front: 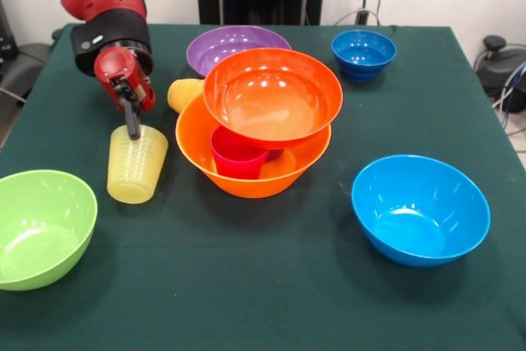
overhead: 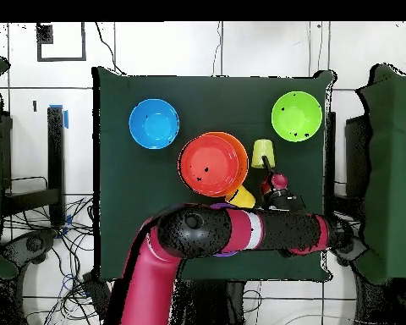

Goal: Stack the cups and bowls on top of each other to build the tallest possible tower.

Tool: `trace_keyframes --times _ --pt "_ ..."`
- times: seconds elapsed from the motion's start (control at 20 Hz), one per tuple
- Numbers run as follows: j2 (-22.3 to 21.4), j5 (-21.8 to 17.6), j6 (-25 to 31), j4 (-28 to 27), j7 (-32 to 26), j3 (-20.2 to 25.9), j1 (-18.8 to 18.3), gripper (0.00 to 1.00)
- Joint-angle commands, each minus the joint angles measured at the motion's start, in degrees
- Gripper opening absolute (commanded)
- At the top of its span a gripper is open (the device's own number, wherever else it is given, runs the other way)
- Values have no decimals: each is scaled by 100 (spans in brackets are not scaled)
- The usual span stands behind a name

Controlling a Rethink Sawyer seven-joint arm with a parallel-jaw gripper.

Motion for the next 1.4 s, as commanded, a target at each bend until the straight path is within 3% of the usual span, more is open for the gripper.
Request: trace_keyframes --times 0.05,0.5,0.6,0.75,0.85,1.2,1.4 --pt "459 -33 763 -398 8 682 249 0" --pt "419 -151 867 -330 169 628 347 0" --pt "386 -340 1255 -303 373 501 467 0" --pt "366 -951 2163 -357 917 110 743 0" --pt "293 -1191 2292 -327 1074 -11 835 0" --pt "185 -1395 2262 -386 895 57 790 0" --pt "190 -1375 1799 -499 398 35 669 0"
